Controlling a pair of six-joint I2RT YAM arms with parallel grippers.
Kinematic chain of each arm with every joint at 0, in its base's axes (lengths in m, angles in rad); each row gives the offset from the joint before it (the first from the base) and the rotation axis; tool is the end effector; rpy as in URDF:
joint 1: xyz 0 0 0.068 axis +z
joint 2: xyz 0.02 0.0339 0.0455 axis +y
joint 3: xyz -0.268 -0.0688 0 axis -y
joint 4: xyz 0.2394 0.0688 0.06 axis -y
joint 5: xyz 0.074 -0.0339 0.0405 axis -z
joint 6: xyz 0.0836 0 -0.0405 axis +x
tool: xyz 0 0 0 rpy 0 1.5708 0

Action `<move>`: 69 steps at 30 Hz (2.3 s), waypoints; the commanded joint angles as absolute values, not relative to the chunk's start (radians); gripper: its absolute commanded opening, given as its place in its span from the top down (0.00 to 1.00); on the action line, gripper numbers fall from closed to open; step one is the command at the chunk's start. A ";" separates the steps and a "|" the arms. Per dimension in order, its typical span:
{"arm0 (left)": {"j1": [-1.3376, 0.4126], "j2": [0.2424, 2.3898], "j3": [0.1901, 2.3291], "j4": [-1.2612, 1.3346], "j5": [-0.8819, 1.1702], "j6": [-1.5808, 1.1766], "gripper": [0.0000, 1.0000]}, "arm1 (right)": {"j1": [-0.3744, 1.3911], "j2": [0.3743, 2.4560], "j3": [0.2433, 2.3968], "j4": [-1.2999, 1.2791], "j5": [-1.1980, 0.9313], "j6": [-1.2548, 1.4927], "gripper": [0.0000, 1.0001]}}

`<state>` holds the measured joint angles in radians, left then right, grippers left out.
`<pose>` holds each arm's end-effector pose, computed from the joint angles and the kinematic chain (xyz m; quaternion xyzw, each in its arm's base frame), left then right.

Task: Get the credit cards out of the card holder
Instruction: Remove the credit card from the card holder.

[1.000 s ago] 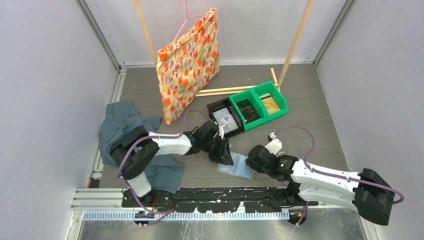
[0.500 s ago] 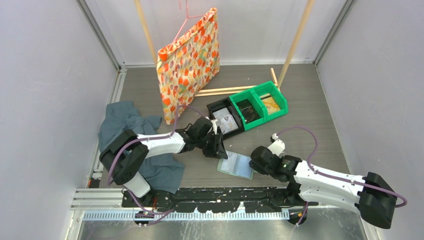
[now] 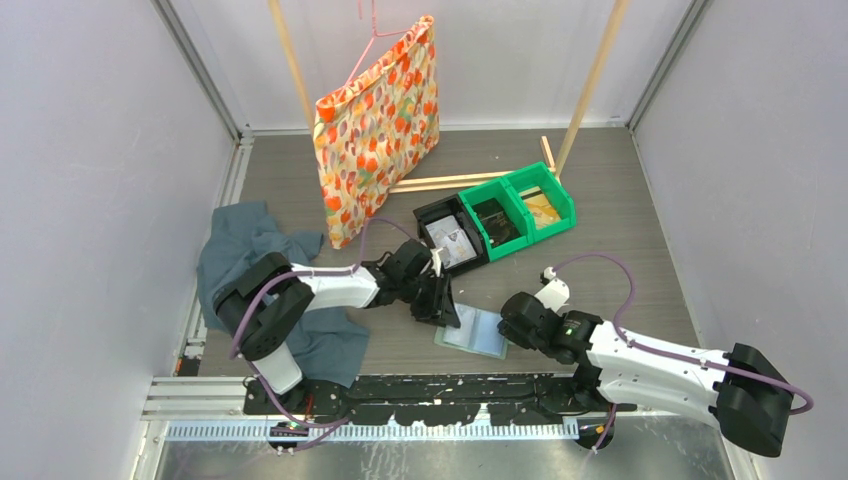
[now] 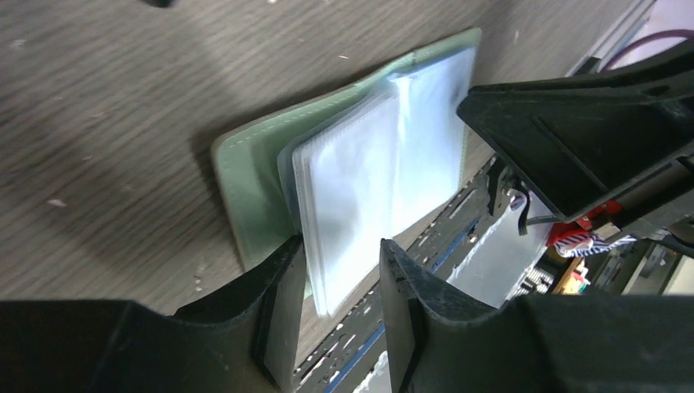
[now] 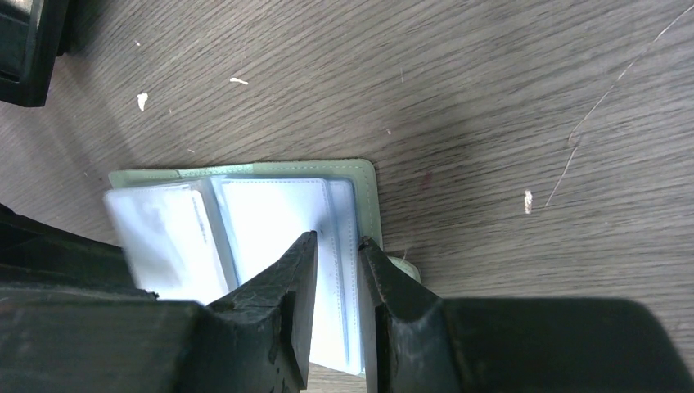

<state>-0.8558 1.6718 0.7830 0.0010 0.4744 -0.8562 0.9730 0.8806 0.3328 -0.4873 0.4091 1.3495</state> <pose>0.1929 -0.2804 0.1170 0.0785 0.9159 -0.3910 0.0461 0.1186 0.1151 0.1171 0.2295 0.9175 0.1597 0.2829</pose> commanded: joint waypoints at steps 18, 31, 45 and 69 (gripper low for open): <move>-0.955 1.643 0.876 0.113 0.586 -0.893 0.61 | 0.969 0.855 0.332 -0.525 0.416 1.381 0.71; -0.956 1.667 0.868 0.101 0.557 -0.871 0.73 | 0.971 0.858 0.417 -0.568 0.423 1.343 0.72; -0.956 1.601 0.871 0.005 0.507 -0.833 0.73 | 0.971 0.864 0.431 -0.457 0.378 1.309 0.74; -0.904 1.643 0.801 0.125 0.538 -0.913 0.71 | 0.970 0.913 0.394 -0.490 0.416 1.341 0.78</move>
<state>-0.8993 1.6382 0.8082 0.0513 0.5079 -0.8921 0.9718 0.9447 0.3977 -0.4541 0.3763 1.3334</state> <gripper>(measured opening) 0.280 0.223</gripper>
